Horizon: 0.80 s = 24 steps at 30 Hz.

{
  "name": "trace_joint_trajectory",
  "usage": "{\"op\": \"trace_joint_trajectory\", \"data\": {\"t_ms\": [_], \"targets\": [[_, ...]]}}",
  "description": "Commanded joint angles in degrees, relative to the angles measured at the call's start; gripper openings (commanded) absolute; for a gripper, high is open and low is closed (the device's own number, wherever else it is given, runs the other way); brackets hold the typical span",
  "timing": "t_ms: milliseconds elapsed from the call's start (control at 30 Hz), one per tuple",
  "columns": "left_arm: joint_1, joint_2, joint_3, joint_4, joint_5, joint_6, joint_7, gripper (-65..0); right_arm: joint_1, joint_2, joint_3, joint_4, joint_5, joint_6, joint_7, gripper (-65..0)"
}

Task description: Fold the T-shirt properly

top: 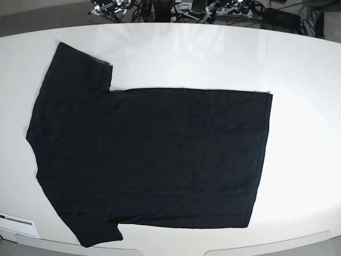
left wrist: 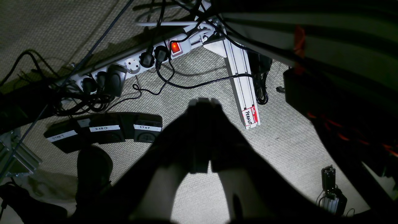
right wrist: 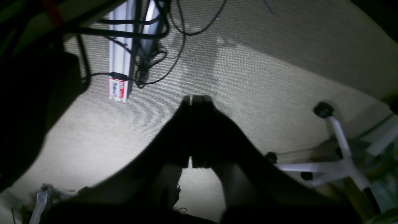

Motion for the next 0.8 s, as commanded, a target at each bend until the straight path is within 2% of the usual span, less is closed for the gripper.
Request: {"op": "trace_joint_trajectory", "data": {"t_ms": [0,167,333,467,567,633,767], "targets": [[0.3,-0.1,0.0,0.3,0.2,-0.5,-0.8,-65.0,-0.1,0.2,0.1,0.5,0.0,0.4,-0.4,-65.0],[0.3,-0.1,0.0,0.3,0.2,-0.5,-0.9,-65.0,-0.1,0.2,0.1,0.5,0.0,2.1,0.4,-65.0],[0.3,-0.1,0.0,0.3,0.2,-0.5,-1.0,-65.0,-0.1,0.2,0.1,0.5,0.0,1.9,1.3,-65.0],[0.3,-0.2,0.0,0.3,0.4,-0.7,0.3,-65.0,-0.2,0.2,0.1,0.5,0.0,6.3,0.6,-65.0],[0.5,-0.3,0.0,1.0,4.6,-1.1,4.0,-65.0,-1.3,1.0,0.1,0.5,0.0,8.2,-1.3,-65.0],[1.7,-1.1,0.0,2.9,8.1,-2.4,6.3,-65.0,-3.1,2.1,0.0,1.0,0.0,8.7,-1.3,-65.0],[7.2,-4.4,0.0,10.5,8.6,-4.6,6.9,-65.0,-9.7,4.7,0.0,6.9,0.0,9.6,-1.3,-65.0]]}}
